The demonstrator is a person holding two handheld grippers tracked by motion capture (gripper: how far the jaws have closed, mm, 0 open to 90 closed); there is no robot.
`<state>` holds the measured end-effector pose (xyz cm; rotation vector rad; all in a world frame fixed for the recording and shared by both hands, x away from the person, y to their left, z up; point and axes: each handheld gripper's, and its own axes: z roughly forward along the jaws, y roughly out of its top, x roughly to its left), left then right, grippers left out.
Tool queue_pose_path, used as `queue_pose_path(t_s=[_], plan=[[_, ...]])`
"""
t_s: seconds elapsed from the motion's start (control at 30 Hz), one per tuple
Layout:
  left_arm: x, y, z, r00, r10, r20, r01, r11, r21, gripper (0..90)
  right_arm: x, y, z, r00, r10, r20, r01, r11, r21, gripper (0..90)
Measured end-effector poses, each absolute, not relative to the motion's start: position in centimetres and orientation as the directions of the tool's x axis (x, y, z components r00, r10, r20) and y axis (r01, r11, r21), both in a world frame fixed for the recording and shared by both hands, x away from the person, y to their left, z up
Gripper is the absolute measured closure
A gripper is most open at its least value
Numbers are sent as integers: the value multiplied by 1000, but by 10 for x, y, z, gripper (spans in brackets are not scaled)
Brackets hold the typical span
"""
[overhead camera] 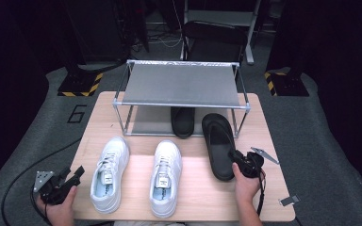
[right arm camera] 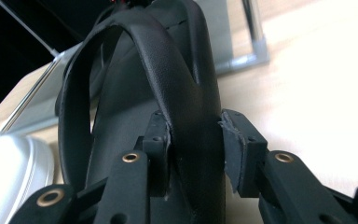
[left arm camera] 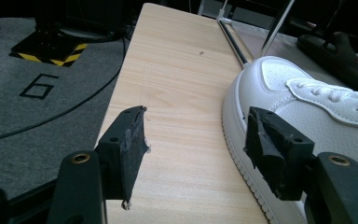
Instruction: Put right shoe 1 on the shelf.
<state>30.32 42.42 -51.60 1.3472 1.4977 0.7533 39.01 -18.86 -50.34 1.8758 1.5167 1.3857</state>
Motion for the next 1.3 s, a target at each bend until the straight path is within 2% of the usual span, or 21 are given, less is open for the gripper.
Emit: queue_pose_path(t_s=[0.3,0.57,0.9,1.17,1.3], plan=[[303,425,-517,61,967,-246,385,205,900,380,413,-181,-495,-51,910,412,513,-330,792,645],[304,425,-517,60,968,-245,381,205,901,380,430,-180,-479,-36,903,427,498,-355,792,646],[304,426,-517,61,967,-246,383,205,901,379,456,-174,-477,-15,905,424,491,-363,792,646],[303,426,-517,59,968,-245,392,203,897,380,475,-168,-485,19,873,488,491,-433,756,644],[302,427,-518,54,967,-249,389,209,897,380,482,-165,-493,37,873,487,498,-439,748,644]])
